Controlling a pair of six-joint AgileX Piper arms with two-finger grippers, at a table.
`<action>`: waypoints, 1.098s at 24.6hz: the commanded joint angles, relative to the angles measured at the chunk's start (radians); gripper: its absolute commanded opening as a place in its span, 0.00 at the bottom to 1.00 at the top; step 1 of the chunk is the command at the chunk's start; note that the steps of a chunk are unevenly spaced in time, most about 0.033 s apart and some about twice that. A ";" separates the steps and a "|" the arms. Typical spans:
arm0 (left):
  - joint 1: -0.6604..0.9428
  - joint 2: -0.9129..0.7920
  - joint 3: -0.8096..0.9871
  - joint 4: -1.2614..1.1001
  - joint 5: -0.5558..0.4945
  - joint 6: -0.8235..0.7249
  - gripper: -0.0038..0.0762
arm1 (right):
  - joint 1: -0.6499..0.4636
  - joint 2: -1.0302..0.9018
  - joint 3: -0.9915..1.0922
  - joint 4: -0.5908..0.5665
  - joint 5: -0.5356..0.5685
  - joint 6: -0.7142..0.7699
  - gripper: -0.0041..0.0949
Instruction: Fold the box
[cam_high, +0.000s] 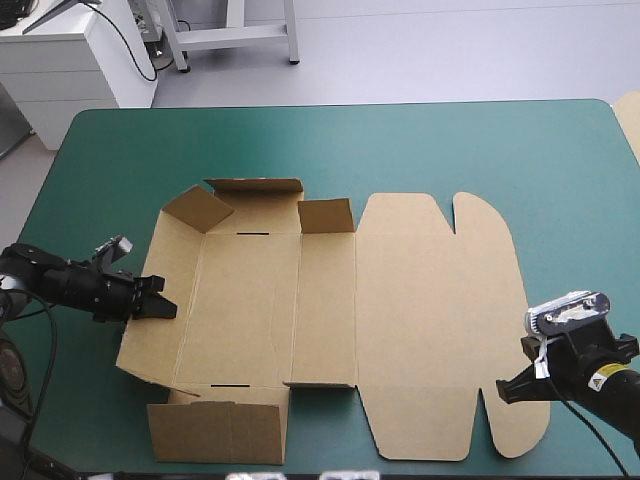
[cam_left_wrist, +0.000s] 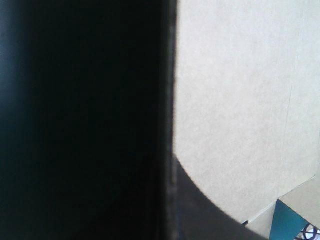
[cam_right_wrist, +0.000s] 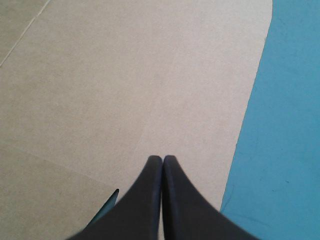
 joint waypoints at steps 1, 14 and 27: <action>-0.063 -0.063 -0.061 -0.041 0.102 0.001 0.05 | -0.008 0.003 -0.024 0.007 -0.045 -0.011 0.03; -0.727 -0.146 -0.863 0.481 0.089 -0.192 0.04 | -0.008 0.003 -0.073 0.003 -0.088 0.010 0.03; -1.098 -0.062 -0.918 0.938 -0.089 -0.187 0.04 | -0.008 0.003 -0.289 -0.087 -0.092 0.082 0.03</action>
